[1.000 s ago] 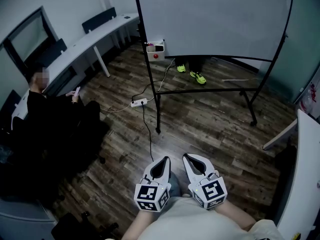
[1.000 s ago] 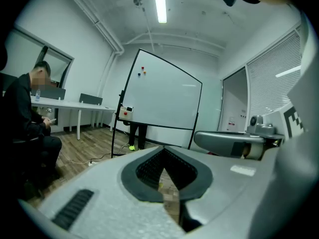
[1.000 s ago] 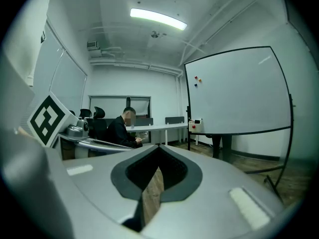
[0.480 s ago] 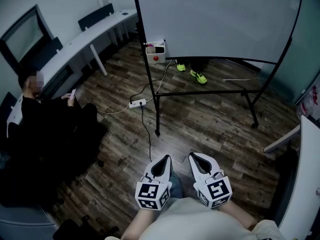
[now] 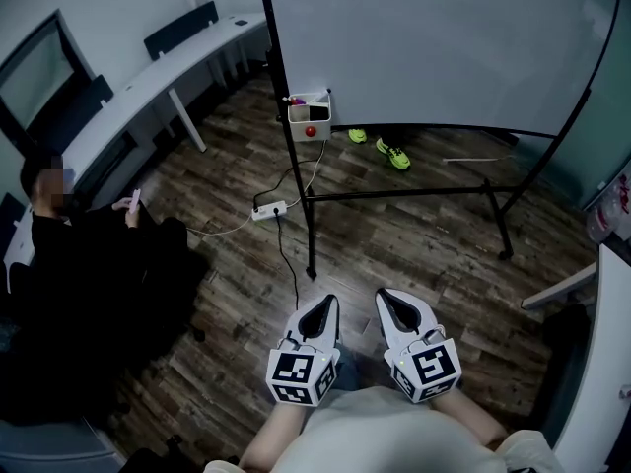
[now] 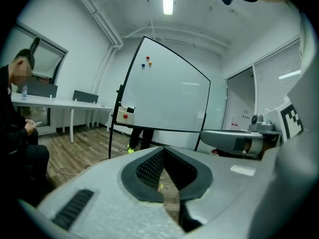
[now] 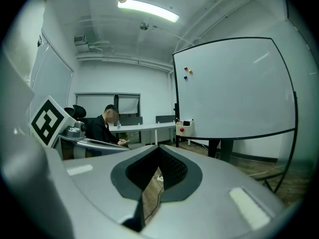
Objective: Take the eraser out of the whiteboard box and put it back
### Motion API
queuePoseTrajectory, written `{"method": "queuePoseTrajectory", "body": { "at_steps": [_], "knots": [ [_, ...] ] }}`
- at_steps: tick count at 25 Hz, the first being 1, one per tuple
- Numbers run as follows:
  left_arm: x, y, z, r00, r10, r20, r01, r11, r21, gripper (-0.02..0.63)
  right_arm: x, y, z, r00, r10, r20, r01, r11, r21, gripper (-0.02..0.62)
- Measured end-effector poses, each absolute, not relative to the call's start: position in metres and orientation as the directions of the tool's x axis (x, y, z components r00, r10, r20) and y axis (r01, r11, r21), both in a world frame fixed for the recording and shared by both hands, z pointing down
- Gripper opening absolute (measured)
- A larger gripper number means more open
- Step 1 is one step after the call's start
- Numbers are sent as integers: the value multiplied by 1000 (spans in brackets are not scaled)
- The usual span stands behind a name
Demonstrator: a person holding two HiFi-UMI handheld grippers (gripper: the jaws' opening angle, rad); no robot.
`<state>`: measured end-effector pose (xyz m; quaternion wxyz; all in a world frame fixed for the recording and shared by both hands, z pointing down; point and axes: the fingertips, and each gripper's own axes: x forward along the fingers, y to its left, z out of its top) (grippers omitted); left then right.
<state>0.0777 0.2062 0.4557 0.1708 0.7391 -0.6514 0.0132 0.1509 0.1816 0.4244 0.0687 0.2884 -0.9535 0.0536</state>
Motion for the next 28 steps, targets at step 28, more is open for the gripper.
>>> {"method": "queuePoseTrajectory", "body": {
  "at_steps": [28],
  "knots": [
    [-56, 76, 438, 181, -957, 226, -966, -130, 224, 2, 6, 58, 411, -831, -538, 140, -548, 835, -51, 5]
  ]
}}
